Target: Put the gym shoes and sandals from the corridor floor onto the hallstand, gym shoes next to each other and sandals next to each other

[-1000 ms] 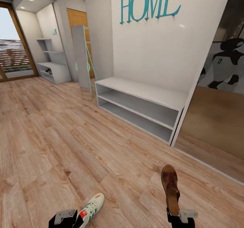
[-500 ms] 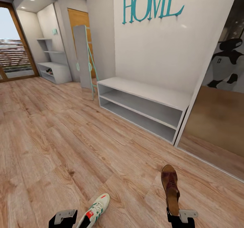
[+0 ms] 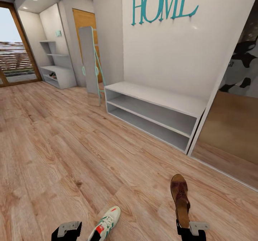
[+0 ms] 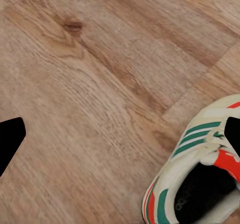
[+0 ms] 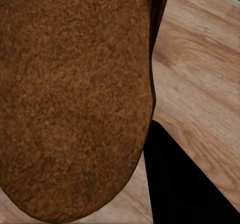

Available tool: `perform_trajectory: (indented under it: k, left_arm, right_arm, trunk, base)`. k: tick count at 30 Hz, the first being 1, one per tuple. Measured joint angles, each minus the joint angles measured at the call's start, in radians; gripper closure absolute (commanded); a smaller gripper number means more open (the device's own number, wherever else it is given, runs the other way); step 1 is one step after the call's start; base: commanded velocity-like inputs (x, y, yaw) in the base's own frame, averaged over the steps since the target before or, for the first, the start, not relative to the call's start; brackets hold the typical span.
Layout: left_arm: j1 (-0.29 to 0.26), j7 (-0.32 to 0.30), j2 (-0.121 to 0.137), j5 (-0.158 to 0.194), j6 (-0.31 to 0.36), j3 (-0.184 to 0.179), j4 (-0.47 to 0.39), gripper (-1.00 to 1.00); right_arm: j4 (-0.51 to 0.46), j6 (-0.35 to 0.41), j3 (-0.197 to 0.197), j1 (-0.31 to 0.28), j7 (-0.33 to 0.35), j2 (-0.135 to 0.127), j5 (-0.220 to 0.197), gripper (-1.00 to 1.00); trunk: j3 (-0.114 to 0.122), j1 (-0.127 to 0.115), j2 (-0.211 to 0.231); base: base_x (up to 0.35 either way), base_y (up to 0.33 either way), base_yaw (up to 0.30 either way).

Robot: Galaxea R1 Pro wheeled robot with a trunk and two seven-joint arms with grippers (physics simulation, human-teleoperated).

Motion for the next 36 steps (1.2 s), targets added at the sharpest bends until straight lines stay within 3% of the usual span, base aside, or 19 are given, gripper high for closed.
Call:
perform_trajectory:
  k: [23, 27, 32, 34, 36]
  left_arm:
    - [0.0, -0.001, 0.0, -0.004, 0.0, -0.002, 0.0, -1.0]
    - [-0.008, -0.015, 0.005, -0.012, 0.012, -0.011, -0.001, -1.0]
    - [-0.023, -0.045, 0.013, -0.057, 0.018, -0.013, -0.009, -1.0]
    - [-0.053, -0.074, 0.016, -0.107, 0.027, -0.014, -0.012, -1.0]
    - [-0.073, -0.086, 0.017, -0.135, 0.035, -0.013, -0.009, -1.0]
  right_arm:
    - [0.0, 0.0, 0.002, 0.0, 0.001, 0.001, 0.0, 1.0]
    - [-0.035, 0.004, 0.004, 0.0, 0.008, 0.002, 0.004, 1.0]
    - [-0.187, 0.058, 0.002, -0.001, 0.011, 0.002, 0.005, 1.0]
    - [-0.289, 0.149, 0.001, -0.002, 0.013, 0.002, 0.005, 1.0]
    - [-0.342, 0.206, 0.001, -0.002, 0.013, 0.002, 0.005, 1.0]
  trunk:
    - [0.0, 0.0, 0.0]
    - [0.0, 0.0, 0.0]
    - [0.0, 0.0, 0.0]
    - [0.0, 0.0, 0.0]
    - [0.0, 0.0, 0.0]
  base:
    - [0.012, 0.043, 0.0]
    - [0.0, 0.0, 0.0]
    - [0.0, 0.0, 0.0]
    - [0.0, 0.0, 0.0]
    - [0.0, 0.0, 0.0]
